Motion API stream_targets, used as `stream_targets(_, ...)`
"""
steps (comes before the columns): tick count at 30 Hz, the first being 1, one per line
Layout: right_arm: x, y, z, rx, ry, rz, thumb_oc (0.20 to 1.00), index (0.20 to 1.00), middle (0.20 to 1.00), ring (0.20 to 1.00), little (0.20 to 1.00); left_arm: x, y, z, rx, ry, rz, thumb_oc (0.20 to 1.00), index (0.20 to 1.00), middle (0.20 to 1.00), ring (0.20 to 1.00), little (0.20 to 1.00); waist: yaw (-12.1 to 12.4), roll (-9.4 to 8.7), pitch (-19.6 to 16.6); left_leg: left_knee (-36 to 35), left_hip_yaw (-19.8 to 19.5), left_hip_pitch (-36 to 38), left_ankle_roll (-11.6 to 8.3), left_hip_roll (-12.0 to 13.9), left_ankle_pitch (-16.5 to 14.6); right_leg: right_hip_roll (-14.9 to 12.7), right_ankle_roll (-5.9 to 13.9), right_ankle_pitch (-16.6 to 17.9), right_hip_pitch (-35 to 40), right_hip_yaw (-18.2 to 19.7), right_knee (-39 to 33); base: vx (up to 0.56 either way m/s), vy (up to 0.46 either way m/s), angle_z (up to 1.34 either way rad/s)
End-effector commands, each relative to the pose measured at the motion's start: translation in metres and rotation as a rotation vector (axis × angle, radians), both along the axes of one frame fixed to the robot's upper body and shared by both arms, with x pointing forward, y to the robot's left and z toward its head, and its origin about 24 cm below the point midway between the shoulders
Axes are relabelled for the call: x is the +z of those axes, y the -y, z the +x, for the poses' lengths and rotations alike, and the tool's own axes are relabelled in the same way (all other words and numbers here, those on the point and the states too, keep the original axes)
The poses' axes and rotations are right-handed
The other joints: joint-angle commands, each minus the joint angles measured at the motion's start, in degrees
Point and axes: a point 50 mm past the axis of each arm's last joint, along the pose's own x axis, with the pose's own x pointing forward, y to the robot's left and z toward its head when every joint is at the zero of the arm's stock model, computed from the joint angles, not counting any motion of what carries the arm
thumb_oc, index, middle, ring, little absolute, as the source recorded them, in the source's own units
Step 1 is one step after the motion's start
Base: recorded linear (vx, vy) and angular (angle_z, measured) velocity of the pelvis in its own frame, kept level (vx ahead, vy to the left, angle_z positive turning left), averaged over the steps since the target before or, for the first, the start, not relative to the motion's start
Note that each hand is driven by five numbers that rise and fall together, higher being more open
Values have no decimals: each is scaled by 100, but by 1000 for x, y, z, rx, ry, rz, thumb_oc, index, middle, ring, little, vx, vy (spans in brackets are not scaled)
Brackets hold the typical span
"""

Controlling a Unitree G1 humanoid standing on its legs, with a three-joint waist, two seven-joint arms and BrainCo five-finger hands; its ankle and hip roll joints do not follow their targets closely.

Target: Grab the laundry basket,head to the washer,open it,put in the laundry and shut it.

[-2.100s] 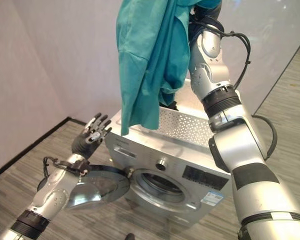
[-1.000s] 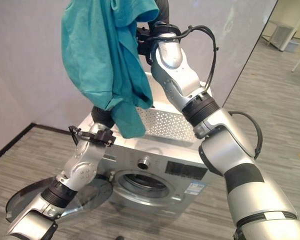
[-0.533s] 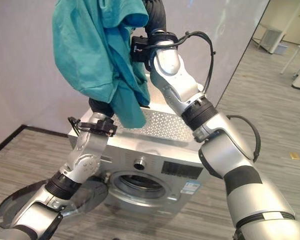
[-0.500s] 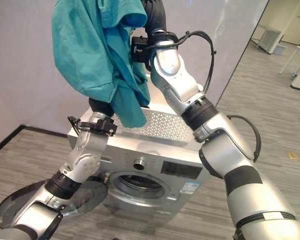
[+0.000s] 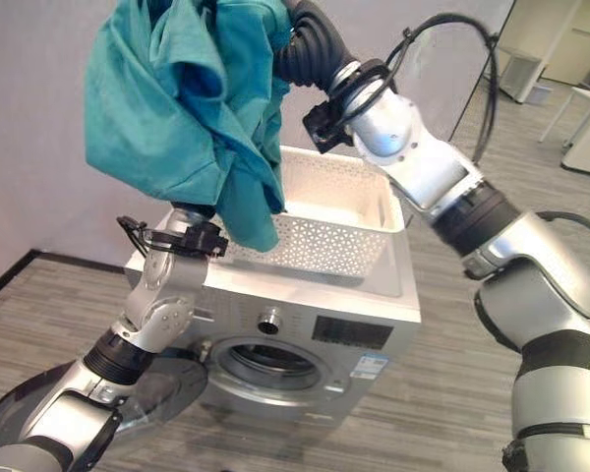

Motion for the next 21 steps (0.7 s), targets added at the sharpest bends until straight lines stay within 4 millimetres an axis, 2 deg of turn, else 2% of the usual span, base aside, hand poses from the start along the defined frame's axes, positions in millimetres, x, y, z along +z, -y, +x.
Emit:
stream_targets(1, 12, 5, -4, -38, 84, -108, 200, 200, 200, 200, 200, 66, -12, -8, 70, 308, -27, 1000, 1000, 1000, 1000, 1000, 85, -287, -5, 14, 34, 473, -136, 67, -745, -203, 182, -374, 142, -43, 172, 0, 0, 0)
stream_targets(10, -13, 0, -14, 90, -20, -248, 200, 200, 200, 200, 200, 72, -10, -6, 75, 327, -9, 1000, 1000, 1000, 1000, 1000, 79, -255, 27, 14, 2, 440, -151, 47, -704, -211, 181, -360, 125, -68, 172, 0, 0, 0)
stream_targets(12, -25, -6, -17, 147, -84, -305, 200, 200, 200, 200, 200, 72, -7, -7, 56, 333, -2, 1000, 1000, 1000, 1000, 1000, 87, -255, 33, 14, -17, 441, -153, 41, -697, -213, 186, -347, 135, -76, 155, 0, 0, 0)
stream_targets(21, -54, -14, -18, 206, -176, -292, 200, 200, 200, 200, 200, 66, 1, -8, 4, 305, -17, 1000, 1000, 1000, 1000, 1000, 141, -193, 113, 14, -57, 382, -133, 39, -657, -229, 188, -312, 90, -65, 125, 0, 0, 0)
